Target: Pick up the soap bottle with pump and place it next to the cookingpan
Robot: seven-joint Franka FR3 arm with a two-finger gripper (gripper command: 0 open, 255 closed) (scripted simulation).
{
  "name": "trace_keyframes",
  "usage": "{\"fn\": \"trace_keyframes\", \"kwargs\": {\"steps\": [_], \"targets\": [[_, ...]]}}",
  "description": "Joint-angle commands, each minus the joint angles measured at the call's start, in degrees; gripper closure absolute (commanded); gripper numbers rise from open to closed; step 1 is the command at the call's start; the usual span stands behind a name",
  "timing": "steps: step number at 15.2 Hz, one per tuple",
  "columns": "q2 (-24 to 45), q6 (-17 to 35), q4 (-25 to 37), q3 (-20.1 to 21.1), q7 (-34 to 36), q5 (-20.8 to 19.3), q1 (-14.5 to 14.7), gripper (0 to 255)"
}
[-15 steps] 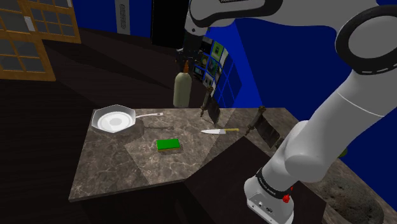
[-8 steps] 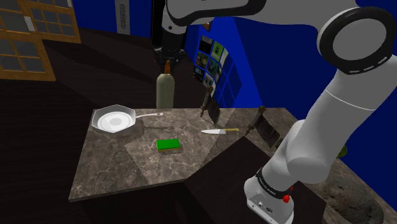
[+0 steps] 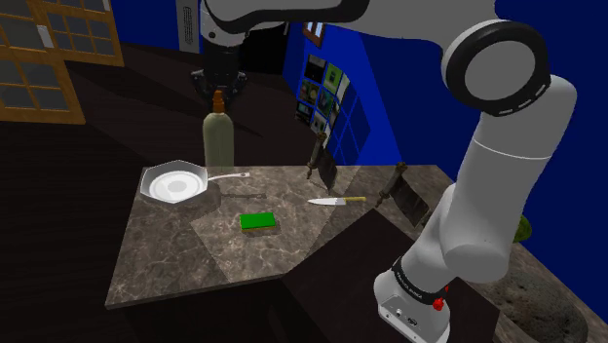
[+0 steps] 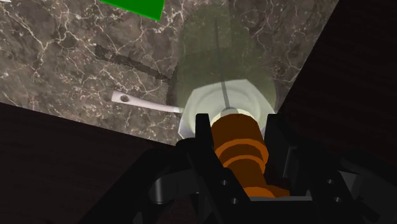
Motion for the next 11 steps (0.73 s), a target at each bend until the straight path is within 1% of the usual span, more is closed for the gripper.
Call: {"fn": "trace_keyframes", "kwargs": {"steps": [1,4,7,9,10,11], "targets": [[2.9,-1.3,4.1,0.8,2.4,-0.5,1.6,255],[8.4,-4.0,12.2,1.6,5.3,-1.2,3.8,255],[14.9,-7.7,22.4,2.1,7.8,-2.0,6.2,255],[20.5,-11.2,31.3,2.3,9.3,-2.6,8.0,255],[23.9,-13.5,37.0,2.4,10.0,-2.8,9.0,255],[28.4,-16.7,44.7,2.3,10.5,-3.1,10.1,255]]}}
